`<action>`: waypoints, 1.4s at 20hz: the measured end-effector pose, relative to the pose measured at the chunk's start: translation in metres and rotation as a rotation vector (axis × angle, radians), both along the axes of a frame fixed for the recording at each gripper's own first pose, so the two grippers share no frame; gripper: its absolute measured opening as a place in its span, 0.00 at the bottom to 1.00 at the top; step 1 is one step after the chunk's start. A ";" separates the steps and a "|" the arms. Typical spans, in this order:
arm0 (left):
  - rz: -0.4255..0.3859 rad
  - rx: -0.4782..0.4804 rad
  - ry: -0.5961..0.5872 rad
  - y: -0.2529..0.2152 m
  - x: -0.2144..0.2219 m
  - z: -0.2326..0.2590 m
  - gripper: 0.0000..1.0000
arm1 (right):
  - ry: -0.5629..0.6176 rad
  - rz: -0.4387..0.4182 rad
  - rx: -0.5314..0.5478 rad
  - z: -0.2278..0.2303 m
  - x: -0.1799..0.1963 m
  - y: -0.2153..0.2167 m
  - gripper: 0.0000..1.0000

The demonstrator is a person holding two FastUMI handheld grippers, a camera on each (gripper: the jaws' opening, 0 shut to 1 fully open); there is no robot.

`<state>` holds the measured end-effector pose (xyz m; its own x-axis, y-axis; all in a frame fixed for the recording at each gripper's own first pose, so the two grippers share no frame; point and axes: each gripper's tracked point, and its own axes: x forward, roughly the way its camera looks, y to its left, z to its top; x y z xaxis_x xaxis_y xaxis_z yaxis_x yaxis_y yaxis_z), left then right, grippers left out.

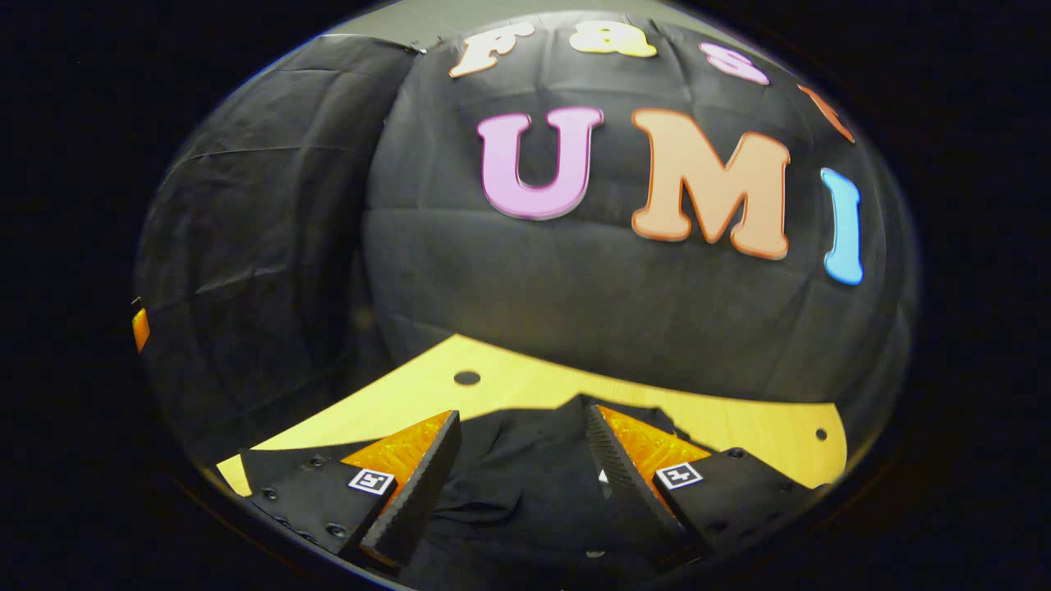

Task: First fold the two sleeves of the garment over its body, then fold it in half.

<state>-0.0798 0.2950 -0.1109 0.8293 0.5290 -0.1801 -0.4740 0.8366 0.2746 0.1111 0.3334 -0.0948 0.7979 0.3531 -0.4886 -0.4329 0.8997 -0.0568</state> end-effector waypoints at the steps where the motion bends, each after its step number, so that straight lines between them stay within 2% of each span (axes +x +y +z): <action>1: 0.003 -0.022 0.016 0.001 0.000 -0.010 0.94 | -0.045 0.007 0.004 0.010 0.001 0.000 0.99; 3: 0.007 -0.085 0.061 0.003 -0.001 -0.039 0.94 | -0.091 0.003 0.011 0.025 -0.005 -0.006 0.98; 4: 0.015 -0.116 0.084 0.006 -0.002 -0.052 0.93 | -0.094 0.003 0.025 0.030 -0.008 -0.009 1.00; 7: 0.044 -0.184 0.149 0.012 -0.004 -0.088 0.95 | -0.114 -0.014 0.044 0.045 -0.008 -0.025 0.95; 8: 0.050 -0.196 0.172 0.015 -0.005 -0.099 0.93 | -0.129 -0.026 0.040 0.050 -0.010 -0.031 1.00; 9: 0.053 -0.208 0.197 0.017 -0.005 -0.111 0.93 | -0.135 -0.035 0.033 0.054 -0.011 -0.036 1.00; 10: 0.058 -0.226 0.230 0.018 -0.008 -0.124 0.95 | -0.134 -0.045 0.028 0.053 -0.014 -0.042 0.98; 14: 0.082 -0.337 0.361 0.014 -0.020 -0.176 0.95 | -0.113 -0.092 0.010 0.047 -0.018 -0.062 1.00; 23: 0.090 -0.418 0.536 0.016 -0.039 -0.257 0.95 | -0.052 -0.125 -0.060 0.028 -0.028 -0.076 1.00; 26: 0.090 -0.440 0.569 0.017 -0.043 -0.274 0.95 | -0.080 -0.140 -0.059 0.035 -0.029 -0.074 0.98; 28: 0.072 -0.493 0.598 0.009 -0.046 -0.286 0.97 | -0.109 -0.142 -0.050 0.041 -0.029 -0.073 1.00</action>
<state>-0.1256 0.3036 -0.3970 0.4837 0.3204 -0.8145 -0.4199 0.9015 0.1053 0.0823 0.2607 -0.0533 0.8872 0.2107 -0.4106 -0.2907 0.9461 -0.1428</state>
